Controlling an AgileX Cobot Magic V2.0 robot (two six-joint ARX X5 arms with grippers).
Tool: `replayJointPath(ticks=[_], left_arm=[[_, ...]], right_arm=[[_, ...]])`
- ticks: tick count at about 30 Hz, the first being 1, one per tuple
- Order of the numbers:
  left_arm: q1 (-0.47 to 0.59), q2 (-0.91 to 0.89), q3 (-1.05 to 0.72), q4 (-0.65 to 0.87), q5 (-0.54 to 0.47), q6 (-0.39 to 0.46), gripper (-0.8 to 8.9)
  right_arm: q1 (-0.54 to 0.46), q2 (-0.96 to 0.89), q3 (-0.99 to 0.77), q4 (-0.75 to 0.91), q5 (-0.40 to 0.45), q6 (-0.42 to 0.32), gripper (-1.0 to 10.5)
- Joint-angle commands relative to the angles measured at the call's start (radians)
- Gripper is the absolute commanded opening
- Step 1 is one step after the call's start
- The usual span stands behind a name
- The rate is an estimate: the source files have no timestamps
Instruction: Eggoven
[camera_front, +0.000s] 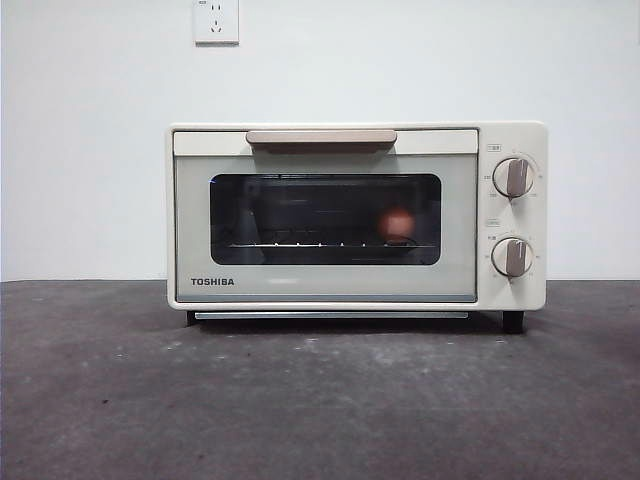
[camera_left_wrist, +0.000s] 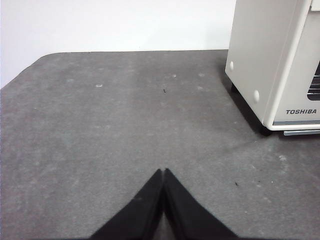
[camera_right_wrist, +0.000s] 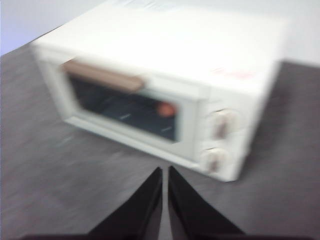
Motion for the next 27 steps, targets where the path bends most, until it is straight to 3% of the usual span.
replayJointPath(ticks=[1,5,11,16,27], left_arm=[[0.003,-0.001,-0.019,-0.011,0.000,-0.002,0.08],[0.003,-0.001,-0.019,-0.011,0.000,-0.002,0.07],[0.003,-0.001,-0.019,-0.010,0.000,-0.002,0.07],[0.003,-0.001,-0.019,-0.010,0.000,-0.002,0.07],[0.003,-0.001,-0.019,-0.011,0.000,-0.002,0.07]], right_arm=[[-0.106,-0.027,-0.017,0.044,-0.053,-0.085,0.0],[-0.275,-0.096,-0.113,0.159,-0.172,-0.116,0.0],[-0.426,-0.259,-0.345,0.368,-0.172,-0.130,0.0],[-0.450,-0.392,-0.526,0.475,-0.165,-0.130,0.0],[-0.450,-0.544,-0.721,0.472,-0.145,-0.089,0.0]])
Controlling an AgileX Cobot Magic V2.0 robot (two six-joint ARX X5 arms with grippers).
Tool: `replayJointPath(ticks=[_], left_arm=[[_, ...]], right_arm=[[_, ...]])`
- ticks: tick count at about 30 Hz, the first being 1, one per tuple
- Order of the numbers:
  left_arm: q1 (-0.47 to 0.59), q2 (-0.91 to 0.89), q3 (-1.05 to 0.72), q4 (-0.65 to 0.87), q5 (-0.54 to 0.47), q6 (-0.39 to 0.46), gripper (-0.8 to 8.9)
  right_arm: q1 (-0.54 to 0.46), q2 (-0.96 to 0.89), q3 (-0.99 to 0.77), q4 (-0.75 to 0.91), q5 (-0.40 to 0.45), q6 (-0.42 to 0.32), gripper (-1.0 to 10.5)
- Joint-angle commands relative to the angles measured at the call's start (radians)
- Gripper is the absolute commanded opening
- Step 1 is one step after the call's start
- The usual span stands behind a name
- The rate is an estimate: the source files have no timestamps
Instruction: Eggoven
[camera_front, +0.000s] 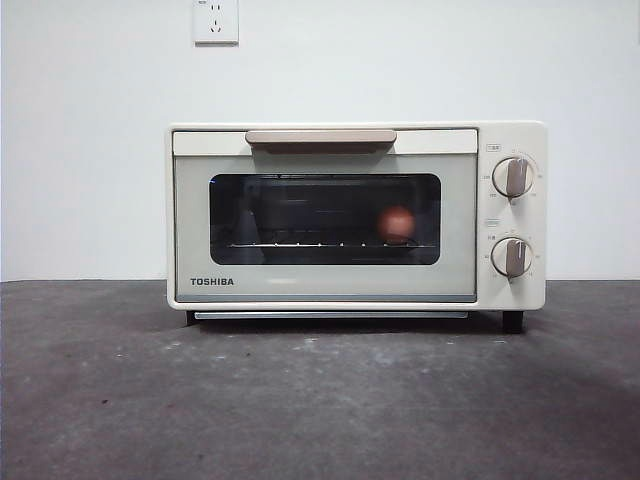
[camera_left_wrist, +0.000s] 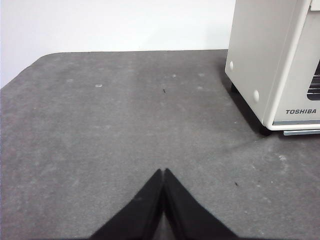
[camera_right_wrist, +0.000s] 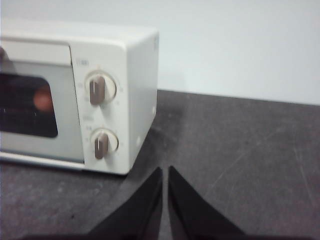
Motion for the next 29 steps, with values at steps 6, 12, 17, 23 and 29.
replayJointPath(ticks=[6,12,17,23,29], left_arm=[[0.003,-0.001,-0.019,-0.011,0.000,-0.002,0.08],[0.003,-0.001,-0.019,-0.011,0.000,-0.002,0.07],[0.003,-0.001,-0.019,-0.010,0.000,-0.002,0.08],[0.003,-0.001,-0.019,-0.011,0.000,-0.002,0.08],[0.003,-0.001,-0.019,-0.011,0.000,-0.002,0.08]], right_arm=[[-0.001,-0.021,-0.033,-0.087,0.002,0.042,0.0],[-0.001,-0.021,-0.033,-0.090,0.001,0.042,0.0],[-0.001,-0.021,-0.033,-0.063,0.001,0.042,0.0],[-0.001,-0.021,-0.033,-0.057,0.001,0.042,0.0],[-0.001,-0.021,-0.033,-0.057,0.002,0.042,0.0]])
